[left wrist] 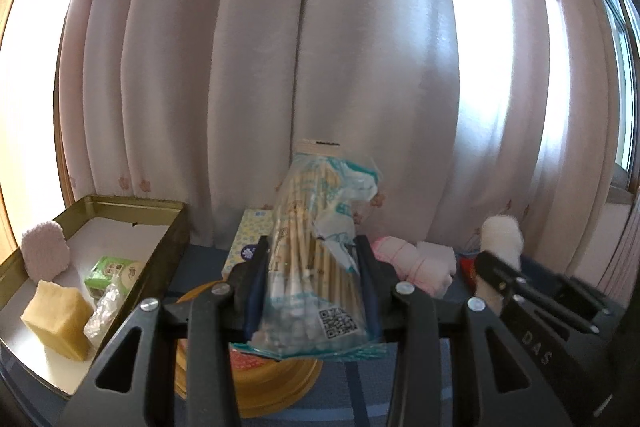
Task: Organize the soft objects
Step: 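Grasp the white rolled towel with the right gripper while the left holds the swab bag, then carry the swab bag and white towel with both grippers over the gold tray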
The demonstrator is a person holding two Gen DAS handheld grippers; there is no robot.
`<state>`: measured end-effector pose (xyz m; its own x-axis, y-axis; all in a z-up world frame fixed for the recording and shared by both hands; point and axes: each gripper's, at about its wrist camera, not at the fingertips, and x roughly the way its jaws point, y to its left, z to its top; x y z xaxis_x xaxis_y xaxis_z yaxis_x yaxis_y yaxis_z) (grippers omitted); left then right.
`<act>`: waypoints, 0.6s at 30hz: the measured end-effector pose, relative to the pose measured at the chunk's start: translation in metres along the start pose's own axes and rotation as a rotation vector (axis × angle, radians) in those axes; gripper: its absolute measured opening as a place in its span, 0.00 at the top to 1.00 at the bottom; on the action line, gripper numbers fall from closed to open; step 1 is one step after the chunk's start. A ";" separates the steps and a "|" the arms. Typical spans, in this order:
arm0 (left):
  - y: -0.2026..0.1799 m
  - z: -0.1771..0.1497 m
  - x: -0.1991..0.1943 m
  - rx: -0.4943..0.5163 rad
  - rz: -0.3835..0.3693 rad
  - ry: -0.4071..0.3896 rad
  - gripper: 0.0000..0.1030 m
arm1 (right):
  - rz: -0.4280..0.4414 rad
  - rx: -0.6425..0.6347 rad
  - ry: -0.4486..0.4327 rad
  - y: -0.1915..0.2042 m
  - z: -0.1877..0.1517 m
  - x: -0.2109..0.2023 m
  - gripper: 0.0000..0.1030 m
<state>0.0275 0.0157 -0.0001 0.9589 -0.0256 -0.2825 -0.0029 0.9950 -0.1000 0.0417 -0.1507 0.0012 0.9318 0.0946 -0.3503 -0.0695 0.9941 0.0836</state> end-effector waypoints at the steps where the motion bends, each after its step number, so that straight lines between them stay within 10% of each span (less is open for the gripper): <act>1: 0.000 0.000 -0.001 0.004 -0.001 0.000 0.62 | -0.015 -0.025 -0.016 0.004 0.000 -0.003 0.63; 18: 0.012 -0.005 -0.027 0.064 -0.026 -0.045 0.62 | -0.049 -0.034 -0.069 0.013 -0.005 -0.031 0.63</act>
<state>0.0002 0.0278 0.0015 0.9702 -0.0485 -0.2372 0.0389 0.9982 -0.0450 0.0099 -0.1402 0.0081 0.9566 0.0433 -0.2881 -0.0343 0.9988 0.0362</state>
